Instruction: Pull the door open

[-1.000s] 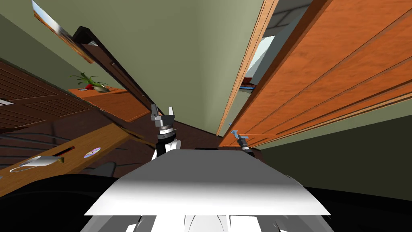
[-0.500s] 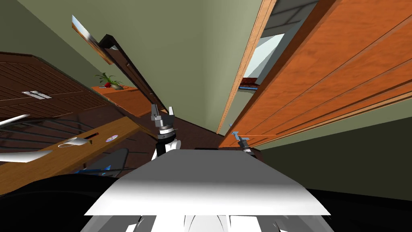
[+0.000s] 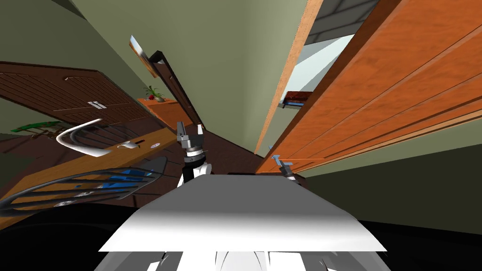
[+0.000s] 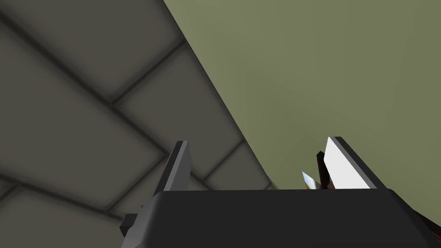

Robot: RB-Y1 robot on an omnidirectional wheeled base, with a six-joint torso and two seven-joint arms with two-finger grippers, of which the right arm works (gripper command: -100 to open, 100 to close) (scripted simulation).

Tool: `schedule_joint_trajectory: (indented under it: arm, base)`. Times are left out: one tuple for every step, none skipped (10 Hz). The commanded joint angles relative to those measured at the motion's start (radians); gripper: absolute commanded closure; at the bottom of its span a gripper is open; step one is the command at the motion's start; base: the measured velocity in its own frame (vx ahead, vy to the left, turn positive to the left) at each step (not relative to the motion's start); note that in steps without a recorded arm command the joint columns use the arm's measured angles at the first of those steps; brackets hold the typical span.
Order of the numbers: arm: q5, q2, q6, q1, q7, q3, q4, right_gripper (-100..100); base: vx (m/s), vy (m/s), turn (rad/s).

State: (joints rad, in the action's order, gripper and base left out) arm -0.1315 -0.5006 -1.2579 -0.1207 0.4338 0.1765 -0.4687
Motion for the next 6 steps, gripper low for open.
schedule_joint_trajectory:
  arm:
    - [-0.003,-0.007,0.009,-0.023,-0.001,-0.002,-0.034,100]
    - [-0.003,-0.007,0.009,-0.023,-0.001,-0.002,-0.034,100]
    - [-0.004,-0.012,-0.01,-0.028,0.003,0.002,-0.024,100]
    - [-0.004,-0.013,-0.015,-0.03,0.004,0.003,-0.022,100]
    - [-0.004,-0.012,-0.001,-0.032,0.002,0.002,-0.033,100]
    - [-0.007,-0.002,0.014,-0.01,-0.006,0.007,-0.027,100]
  base:
    - [-0.174,-0.046,0.094]
    - [-0.077,-0.005,-0.022]
    - [-0.17,-0.056,0.212]
    - [-0.21,-0.09,0.193]
    - [-0.079,-0.034,0.038]
    - [-0.148,-0.053,0.107]
